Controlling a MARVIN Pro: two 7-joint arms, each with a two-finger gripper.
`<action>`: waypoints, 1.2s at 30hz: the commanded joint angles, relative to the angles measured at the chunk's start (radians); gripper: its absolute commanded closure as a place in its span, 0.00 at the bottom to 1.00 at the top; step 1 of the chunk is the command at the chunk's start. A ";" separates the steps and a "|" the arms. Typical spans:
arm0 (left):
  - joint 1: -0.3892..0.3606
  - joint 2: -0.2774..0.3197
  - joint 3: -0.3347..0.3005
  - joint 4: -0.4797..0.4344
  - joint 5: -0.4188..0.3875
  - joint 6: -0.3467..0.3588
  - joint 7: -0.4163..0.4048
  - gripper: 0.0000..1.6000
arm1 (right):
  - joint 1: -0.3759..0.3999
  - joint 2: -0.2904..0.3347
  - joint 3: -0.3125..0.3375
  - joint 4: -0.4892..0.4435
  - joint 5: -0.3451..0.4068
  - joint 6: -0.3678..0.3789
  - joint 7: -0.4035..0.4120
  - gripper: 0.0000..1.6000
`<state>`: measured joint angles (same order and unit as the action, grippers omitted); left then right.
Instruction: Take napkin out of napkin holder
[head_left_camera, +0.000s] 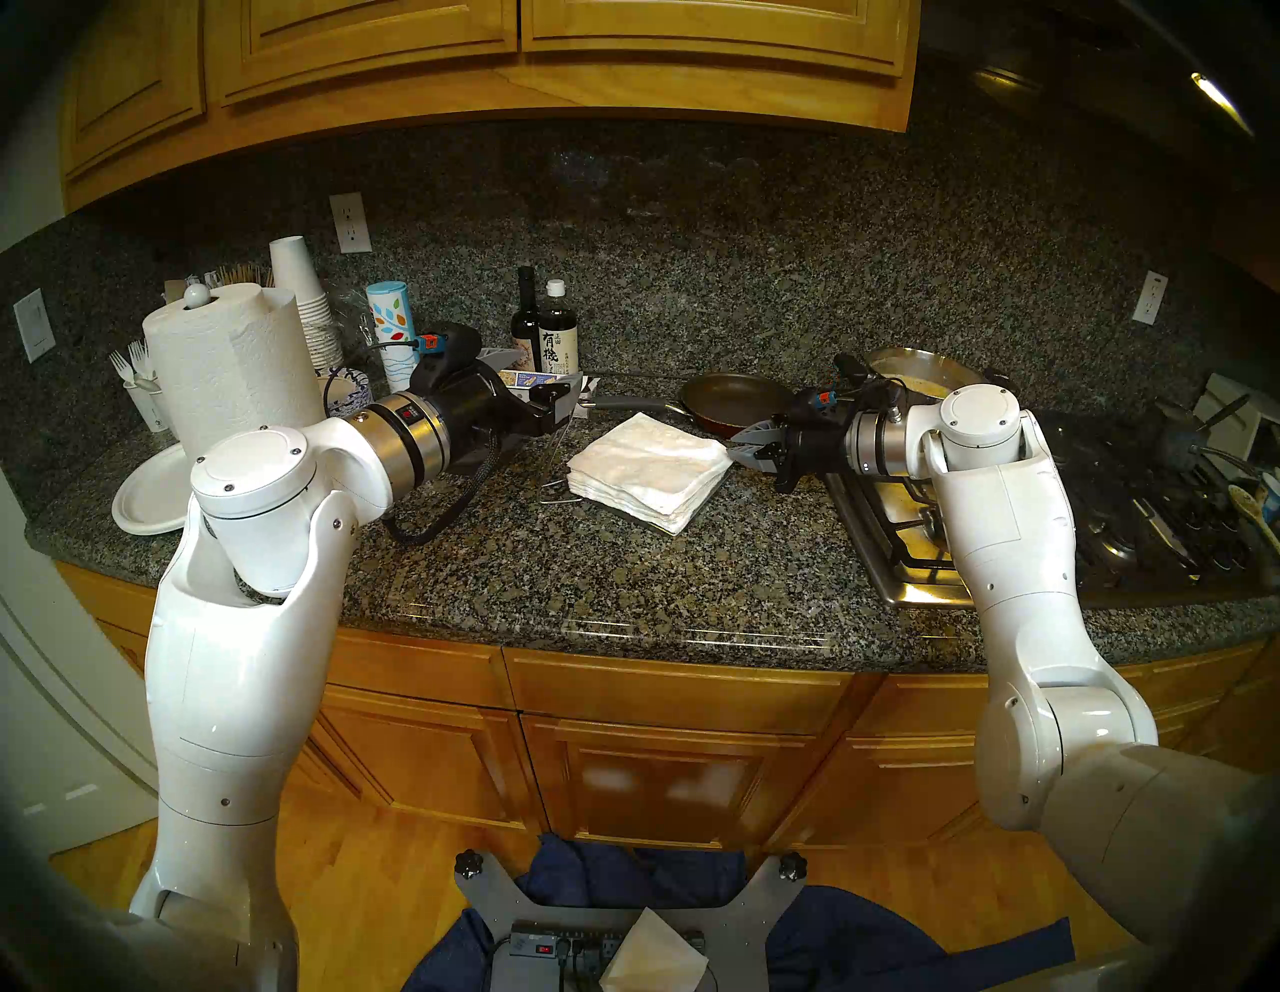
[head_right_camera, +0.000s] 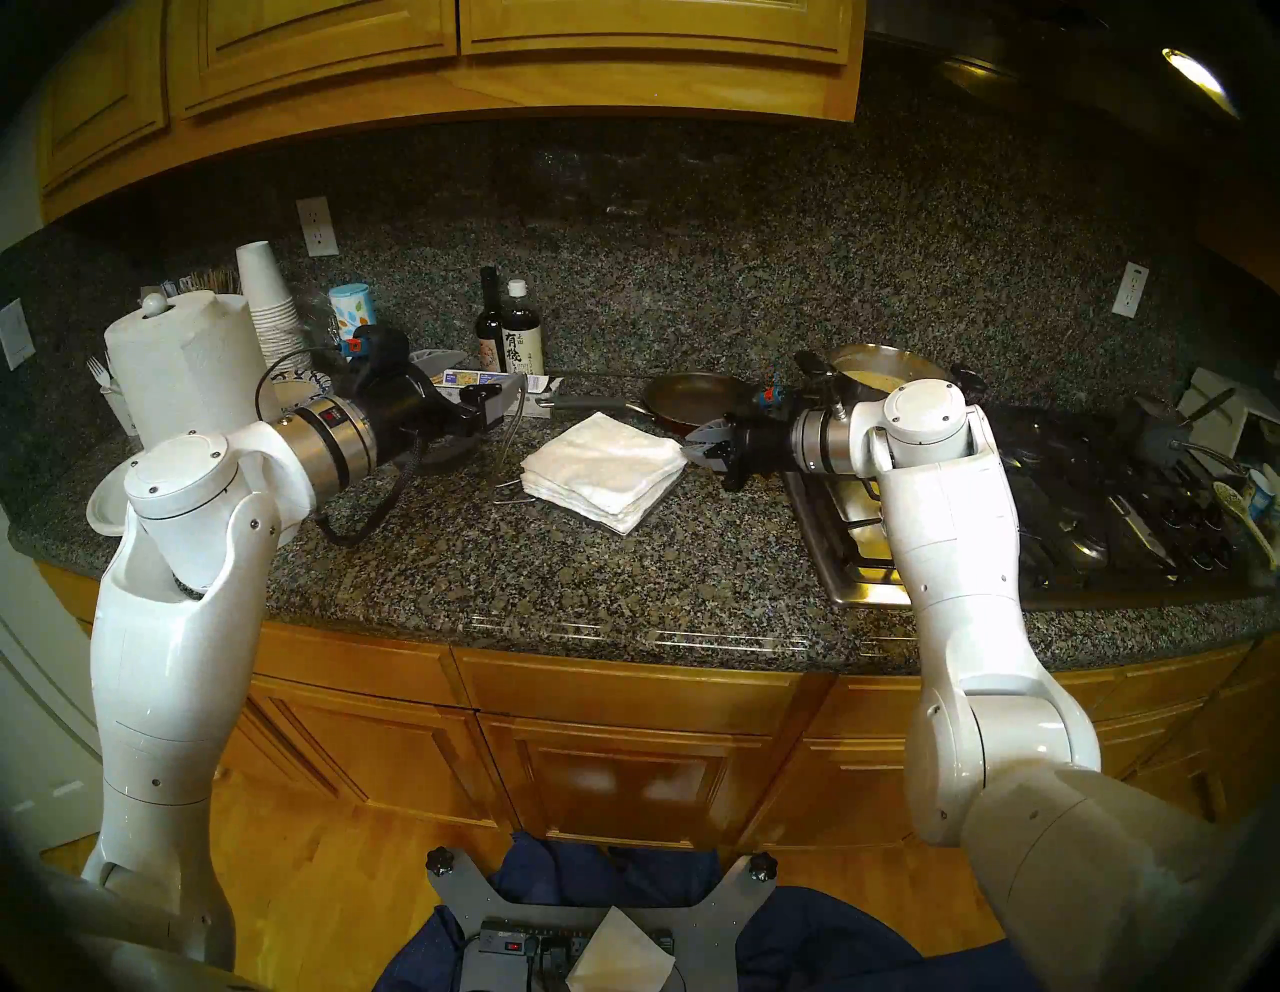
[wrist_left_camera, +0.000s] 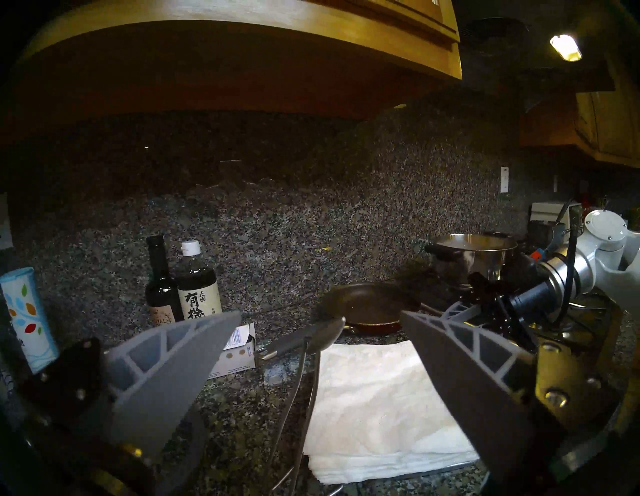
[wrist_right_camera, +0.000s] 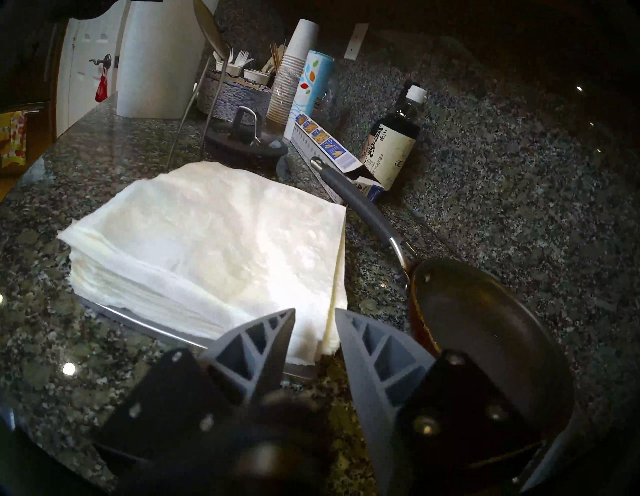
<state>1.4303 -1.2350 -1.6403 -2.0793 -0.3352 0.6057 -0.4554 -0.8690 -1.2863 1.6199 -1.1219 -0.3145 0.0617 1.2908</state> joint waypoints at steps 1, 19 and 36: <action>-0.017 -0.015 -0.043 -0.029 -0.033 -0.029 -0.014 0.00 | 0.070 -0.011 -0.007 0.020 -0.003 -0.008 -0.013 0.53; 0.001 -0.026 -0.071 -0.034 -0.029 -0.036 -0.018 0.00 | 0.121 -0.025 -0.021 0.101 -0.008 -0.026 -0.016 0.53; 0.015 -0.035 -0.087 -0.046 -0.028 -0.042 -0.030 0.00 | 0.121 -0.022 -0.023 0.118 -0.012 -0.021 -0.009 0.52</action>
<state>1.4639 -1.2680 -1.7161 -2.0942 -0.3591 0.5825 -0.4862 -0.7905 -1.3157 1.5932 -0.9850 -0.3272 0.0321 1.2780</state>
